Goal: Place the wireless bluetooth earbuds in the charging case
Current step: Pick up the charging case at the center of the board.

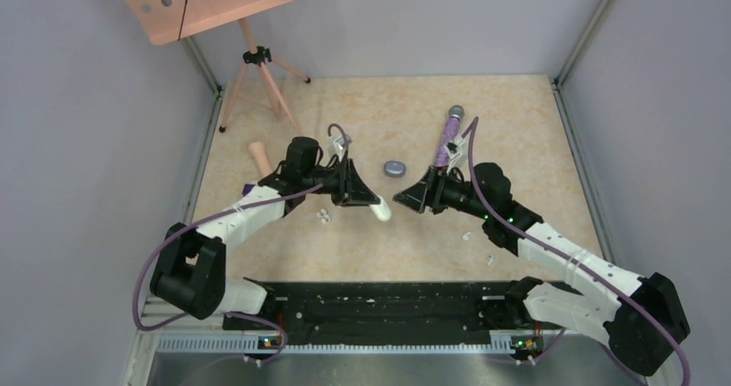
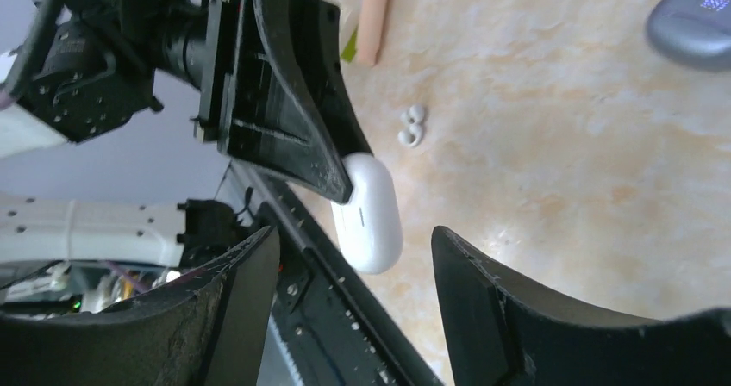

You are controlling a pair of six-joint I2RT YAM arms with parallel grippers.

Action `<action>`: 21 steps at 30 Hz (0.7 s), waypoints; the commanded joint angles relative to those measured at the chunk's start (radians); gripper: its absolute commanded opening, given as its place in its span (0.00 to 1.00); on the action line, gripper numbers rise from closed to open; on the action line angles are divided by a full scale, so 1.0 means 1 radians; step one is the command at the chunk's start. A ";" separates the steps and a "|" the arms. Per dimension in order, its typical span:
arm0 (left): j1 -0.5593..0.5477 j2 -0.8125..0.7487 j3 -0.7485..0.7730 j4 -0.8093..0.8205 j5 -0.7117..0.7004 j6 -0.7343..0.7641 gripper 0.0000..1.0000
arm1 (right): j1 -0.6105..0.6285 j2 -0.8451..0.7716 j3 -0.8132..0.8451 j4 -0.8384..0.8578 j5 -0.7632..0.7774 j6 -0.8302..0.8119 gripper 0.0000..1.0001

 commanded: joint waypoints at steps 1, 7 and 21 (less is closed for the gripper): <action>0.004 -0.041 0.055 0.104 0.095 0.083 0.00 | 0.001 -0.018 -0.068 0.175 -0.175 0.101 0.64; 0.004 -0.085 0.066 0.115 0.113 0.111 0.00 | 0.001 0.004 -0.105 0.270 -0.213 0.153 0.62; 0.005 -0.133 0.076 0.133 0.166 0.108 0.00 | 0.001 0.137 -0.185 0.600 -0.227 0.351 0.51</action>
